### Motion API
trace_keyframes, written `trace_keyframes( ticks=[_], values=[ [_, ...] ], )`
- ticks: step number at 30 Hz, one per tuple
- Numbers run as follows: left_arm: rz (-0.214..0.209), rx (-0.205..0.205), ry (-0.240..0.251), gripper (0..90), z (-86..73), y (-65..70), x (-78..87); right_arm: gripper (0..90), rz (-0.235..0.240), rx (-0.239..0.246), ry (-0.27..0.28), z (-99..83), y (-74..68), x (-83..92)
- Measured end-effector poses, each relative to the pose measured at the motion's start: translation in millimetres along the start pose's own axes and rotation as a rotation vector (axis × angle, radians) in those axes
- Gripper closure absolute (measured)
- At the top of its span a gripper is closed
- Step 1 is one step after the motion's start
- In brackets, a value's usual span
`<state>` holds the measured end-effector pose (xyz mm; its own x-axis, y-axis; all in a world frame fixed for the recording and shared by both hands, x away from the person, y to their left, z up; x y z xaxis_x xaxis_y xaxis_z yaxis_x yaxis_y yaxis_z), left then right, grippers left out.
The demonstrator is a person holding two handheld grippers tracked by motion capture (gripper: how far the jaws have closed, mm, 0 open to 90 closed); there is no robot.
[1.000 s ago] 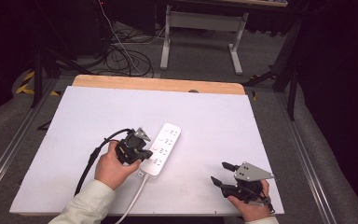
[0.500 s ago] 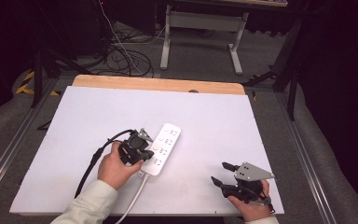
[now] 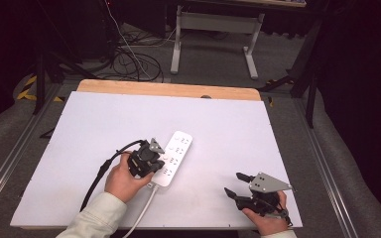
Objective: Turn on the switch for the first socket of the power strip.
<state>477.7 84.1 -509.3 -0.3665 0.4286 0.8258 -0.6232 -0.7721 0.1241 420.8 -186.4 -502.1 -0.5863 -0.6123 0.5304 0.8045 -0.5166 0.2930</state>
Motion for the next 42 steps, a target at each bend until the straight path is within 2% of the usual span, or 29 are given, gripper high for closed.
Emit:
trace_keyframes(
  ticks=[3, 8, 13, 16, 23, 29, 36, 39, 42],
  values=[
    [0.019, -0.015, 0.000, 90.0, -0.3, 1.2, -0.4, 36.5, 0.001, 0.003, 0.001, 0.0, 0.0, -0.2],
    [0.007, -0.007, -0.003, 90.0, -0.9, 0.8, -1.1, 36.4, 0.002, 0.000, -0.002, -0.1, -0.6, -0.5],
    [0.017, -0.028, 0.013, 90.0, -2.1, 1.1, -1.4, 36.4, 0.002, 0.001, -0.004, -0.3, -0.8, -0.5],
    [0.004, -0.019, 0.017, 90.0, -2.8, 0.7, -1.5, 36.4, 0.003, 0.000, -0.003, -0.3, -1.1, -1.2],
    [0.043, -0.049, 0.013, 90.0, -2.5, 2.9, -2.1, 36.4, 0.005, 0.002, -0.007, -0.6, -1.5, -1.4],
    [0.068, -0.059, 0.002, 90.0, -1.9, 4.6, -2.7, 36.4, 0.005, 0.003, -0.009, -0.7, -1.8, -1.8],
    [0.079, -0.072, 0.002, 90.0, -2.3, 5.5, -3.1, 36.4, 0.007, 0.006, -0.014, -1.0, -2.4, -2.0],
    [0.096, -0.094, -0.003, 90.0, -3.3, 6.5, -3.8, 36.4, 0.008, 0.006, -0.015, -1.1, -2.2, -2.2],
    [0.085, -0.090, 0.001, 90.0, -3.3, 5.0, -3.4, 36.4, 0.006, 0.004, -0.015, -1.2, -2.1, -2.0]
  ],
)
Point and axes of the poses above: each handheld gripper's, and its own axes: x roughly backward along the jaws, z roughly out of its top, y roughly to its right, the point moved 8 cm from there along -x, roughly forward along the jaws, and after that the axes turned 13 degrees about x, right-handed, at the moved point
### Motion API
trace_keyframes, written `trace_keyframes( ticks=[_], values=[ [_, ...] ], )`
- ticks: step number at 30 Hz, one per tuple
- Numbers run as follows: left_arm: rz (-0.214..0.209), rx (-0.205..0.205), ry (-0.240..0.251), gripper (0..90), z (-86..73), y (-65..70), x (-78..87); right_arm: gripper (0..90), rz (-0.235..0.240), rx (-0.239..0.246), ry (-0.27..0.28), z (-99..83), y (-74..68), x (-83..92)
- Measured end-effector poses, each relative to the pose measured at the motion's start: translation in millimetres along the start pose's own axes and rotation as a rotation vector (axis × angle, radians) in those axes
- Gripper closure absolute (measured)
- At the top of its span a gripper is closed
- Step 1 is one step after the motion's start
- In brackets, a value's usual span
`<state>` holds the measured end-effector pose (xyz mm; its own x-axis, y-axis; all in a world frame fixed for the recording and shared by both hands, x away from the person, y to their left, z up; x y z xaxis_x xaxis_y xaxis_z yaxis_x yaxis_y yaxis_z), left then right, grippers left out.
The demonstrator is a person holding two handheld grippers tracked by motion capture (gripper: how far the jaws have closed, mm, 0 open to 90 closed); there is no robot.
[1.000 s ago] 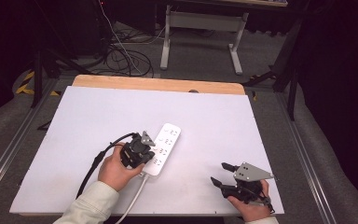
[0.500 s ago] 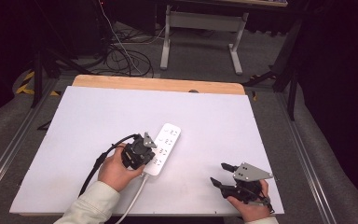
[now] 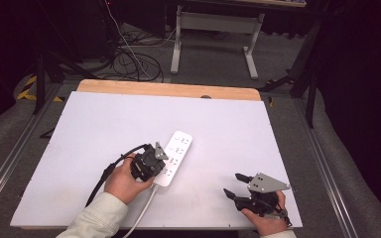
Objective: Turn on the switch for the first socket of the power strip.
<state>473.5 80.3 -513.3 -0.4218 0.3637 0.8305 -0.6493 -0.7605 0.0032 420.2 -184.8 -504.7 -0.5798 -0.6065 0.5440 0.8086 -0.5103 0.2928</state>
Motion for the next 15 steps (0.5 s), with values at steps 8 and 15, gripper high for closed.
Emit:
trace_keyframes(
  ticks=[8, 15],
  values=[
    [-0.053, 0.073, 0.014, 90.0, 2.1, -8.8, 5.5, 36.4, 0.001, -0.006, 0.001, -0.7, 0.6, -0.7],
    [-0.067, 0.070, 0.076, 90.0, 6.9, -9.4, 26.6, 36.4, 0.002, -0.005, -0.001, -1.8, 1.5, -1.9]
  ],
)
Point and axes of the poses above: each handheld gripper's, and its own axes: x roughly backward along the jaws, z roughly out of its top, y roughly to its right, the point moved 8 cm from there along -x, roughly forward along the jaws, and after that the axes turned 13 degrees about x, right-handed, at the moved point
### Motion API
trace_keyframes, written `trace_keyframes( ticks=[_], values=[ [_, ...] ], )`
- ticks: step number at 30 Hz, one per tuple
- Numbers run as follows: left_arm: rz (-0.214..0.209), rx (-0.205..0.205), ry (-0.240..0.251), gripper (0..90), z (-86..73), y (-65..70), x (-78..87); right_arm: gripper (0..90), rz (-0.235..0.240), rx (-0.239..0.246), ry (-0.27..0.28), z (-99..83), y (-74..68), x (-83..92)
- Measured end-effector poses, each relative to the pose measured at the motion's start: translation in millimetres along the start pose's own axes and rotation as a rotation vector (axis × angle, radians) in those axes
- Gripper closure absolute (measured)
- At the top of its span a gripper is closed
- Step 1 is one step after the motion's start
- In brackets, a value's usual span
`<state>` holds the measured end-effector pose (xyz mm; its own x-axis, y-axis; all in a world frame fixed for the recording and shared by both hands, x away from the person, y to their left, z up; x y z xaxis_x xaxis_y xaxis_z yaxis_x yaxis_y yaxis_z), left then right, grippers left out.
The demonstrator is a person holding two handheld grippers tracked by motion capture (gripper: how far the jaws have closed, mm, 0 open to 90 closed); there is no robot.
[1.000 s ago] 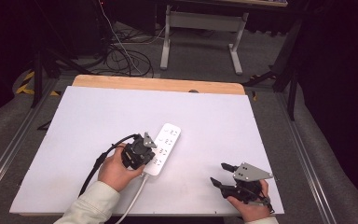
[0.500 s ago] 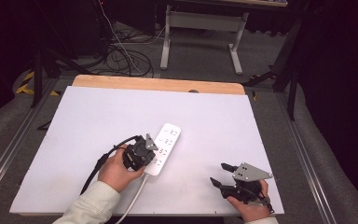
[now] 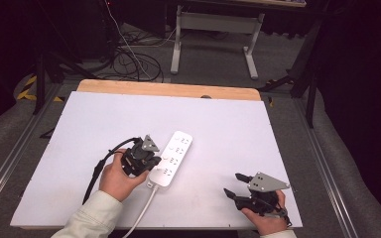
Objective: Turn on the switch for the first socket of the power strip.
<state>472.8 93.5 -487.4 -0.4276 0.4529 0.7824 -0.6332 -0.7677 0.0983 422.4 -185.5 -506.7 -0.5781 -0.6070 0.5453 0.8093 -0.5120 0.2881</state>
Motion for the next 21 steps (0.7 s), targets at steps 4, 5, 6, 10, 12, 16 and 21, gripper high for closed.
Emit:
trace_keyframes(
  ticks=[4, 5, 6, 10, 12, 16, 21],
  values=[
    [-0.005, -0.022, 0.019, 90.0, 3.7, 6.8, 8.7, 36.4, -0.001, -0.002, -0.001, 0.5, -0.9, 1.0],
    [-0.007, -0.022, 0.026, 90.0, 5.0, 7.4, 11.0, 36.4, -0.002, -0.001, -0.001, 0.2, -0.6, 1.0],
    [-0.014, -0.020, 0.030, 90.0, 6.0, 8.1, 13.2, 36.5, 0.000, -0.004, 0.000, 0.0, -0.7, 1.0],
    [-0.016, -0.032, 0.046, 90.0, 10.2, 11.5, 21.9, 36.5, 0.000, -0.003, -0.001, -0.3, -0.5, 0.9],
    [-0.016, -0.037, 0.059, 90.0, 12.4, 13.8, 26.0, 36.5, -0.001, 0.000, 0.000, -0.4, 0.0, 0.8],
    [-0.018, -0.048, 0.067, 90.0, 14.6, 15.8, 31.1, 36.5, -0.002, 0.002, 0.000, -0.4, 0.2, 1.0],
    [-0.027, -0.028, 0.090, 72.8, 16.8, 16.1, 34.5, 36.7, -0.002, 0.006, 0.000, -0.4, 0.2, 1.5]
  ],
)
Point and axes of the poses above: each handheld gripper's, and its own axes: x roughly backward along the jaws, z roughly out of its top, y roughly to its right, the point moved 8 cm from there along -x, roughly forward along the jaws, and after that the axes turned 13 degrees about x, right-handed, at the moved point
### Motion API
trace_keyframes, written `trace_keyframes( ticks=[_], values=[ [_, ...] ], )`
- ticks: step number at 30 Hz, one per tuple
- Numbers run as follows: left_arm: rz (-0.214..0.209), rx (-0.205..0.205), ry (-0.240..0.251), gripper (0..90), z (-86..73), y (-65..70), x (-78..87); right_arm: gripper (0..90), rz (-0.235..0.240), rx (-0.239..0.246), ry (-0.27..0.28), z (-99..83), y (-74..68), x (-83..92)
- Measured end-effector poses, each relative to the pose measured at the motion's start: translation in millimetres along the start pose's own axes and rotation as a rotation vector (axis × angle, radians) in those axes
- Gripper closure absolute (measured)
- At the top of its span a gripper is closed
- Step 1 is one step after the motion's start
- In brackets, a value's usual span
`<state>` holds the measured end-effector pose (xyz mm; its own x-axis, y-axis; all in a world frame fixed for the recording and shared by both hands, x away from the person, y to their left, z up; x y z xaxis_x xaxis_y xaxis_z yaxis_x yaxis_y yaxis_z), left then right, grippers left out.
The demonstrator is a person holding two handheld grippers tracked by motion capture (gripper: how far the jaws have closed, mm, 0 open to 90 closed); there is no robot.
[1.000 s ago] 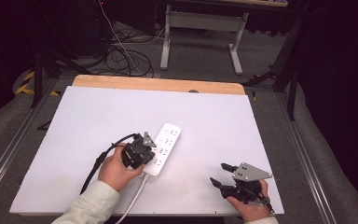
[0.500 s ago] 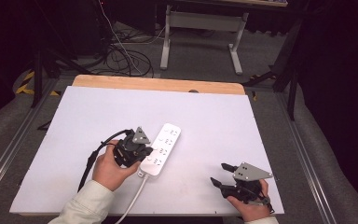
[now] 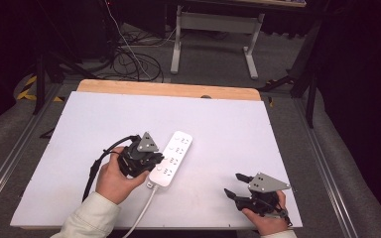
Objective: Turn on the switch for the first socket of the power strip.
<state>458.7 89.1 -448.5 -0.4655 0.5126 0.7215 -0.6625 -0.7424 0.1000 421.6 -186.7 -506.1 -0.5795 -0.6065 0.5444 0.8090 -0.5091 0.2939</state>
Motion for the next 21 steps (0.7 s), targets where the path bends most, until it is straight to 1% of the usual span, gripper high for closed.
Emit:
trace_keyframes(
  ticks=[1, 2, 3, 5, 7, 8, 9, 10, 11, 12, 13, 16, 19, 21],
  values=[
    [-0.016, 0.018, 0.019, 72.8, 1.8, 0.4, 1.6, 36.7, 0.000, 0.000, 0.000, 0.0, 0.0, 0.0],
    [-0.038, 0.023, 0.050, 68.3, 3.8, 1.1, 4.0, 37.2, -0.001, 0.000, 0.003, 0.1, 0.0, 0.2],
    [-0.051, 0.022, 0.080, 63.8, 5.6, 1.4, 6.6, 37.3, -0.001, 0.002, 0.003, 0.0, 0.3, 0.4],
    [-0.047, 0.006, 0.132, 53.3, 8.5, 1.1, 11.8, 37.3, 0.001, -0.002, 0.005, 0.3, 0.1, 0.7],
    [-0.049, -0.001, 0.160, 47.9, 9.6, 2.7, 17.6, 37.2, 0.001, -0.001, 0.005, 0.4, -0.4, 0.9],
    [-0.052, -0.006, 0.168, 42.8, 9.8, 3.3, 20.4, 37.2, 0.000, 0.002, 0.008, 0.9, -0.2, 1.1],
    [-0.060, -0.006, 0.175, 42.8, 9.6, 4.6, 22.7, 37.2, 0.000, 0.002, 0.008, 0.9, -0.2, 1.1],
    [-0.062, -0.014, 0.181, 41.4, 9.2, 4.7, 25.1, 37.2, 0.000, 0.002, 0.010, 1.0, -0.1, 1.3],
    [-0.067, -0.011, 0.186, 40.5, 8.4, 5.3, 27.3, 37.2, 0.000, 0.001, 0.010, 1.0, -0.1, 1.4],
    [-0.062, -0.017, 0.190, 39.3, 7.6, 4.5, 30.1, 37.1, -0.001, 0.001, 0.011, 1.0, -0.1, 1.6],
    [-0.059, -0.011, 0.200, 38.2, 6.5, 4.2, 32.9, 37.2, -0.001, 0.001, 0.011, 1.0, 0.0, 1.7],
    [-0.039, -0.007, 0.250, 36.6, 4.4, 1.0, 43.6, 37.1, -0.002, 0.002, 0.014, 1.3, 0.0, 1.9],
    [-0.021, -0.013, 0.277, 34.2, 0.5, -2.9, 52.8, 36.7, -0.002, -0.001, 0.014, 1.4, -0.2, 2.1],
    [-0.033, -0.012, 0.288, 31.3, -3.0, -5.1, 58.0, 36.4, -0.002, -0.001, 0.014, 1.5, -0.2, 2.2]
  ],
)
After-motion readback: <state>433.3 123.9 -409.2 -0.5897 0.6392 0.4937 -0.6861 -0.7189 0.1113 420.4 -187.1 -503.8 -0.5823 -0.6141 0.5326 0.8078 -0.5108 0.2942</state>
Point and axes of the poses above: each handheld gripper's, and its own axes: x roughly backward along the jaws, z roughly out of its top, y roughly to its right, the point moved 8 cm from there along -x, roughly forward along the jaws, and after that the axes turned 13 degrees about x, right-handed, at the moved point
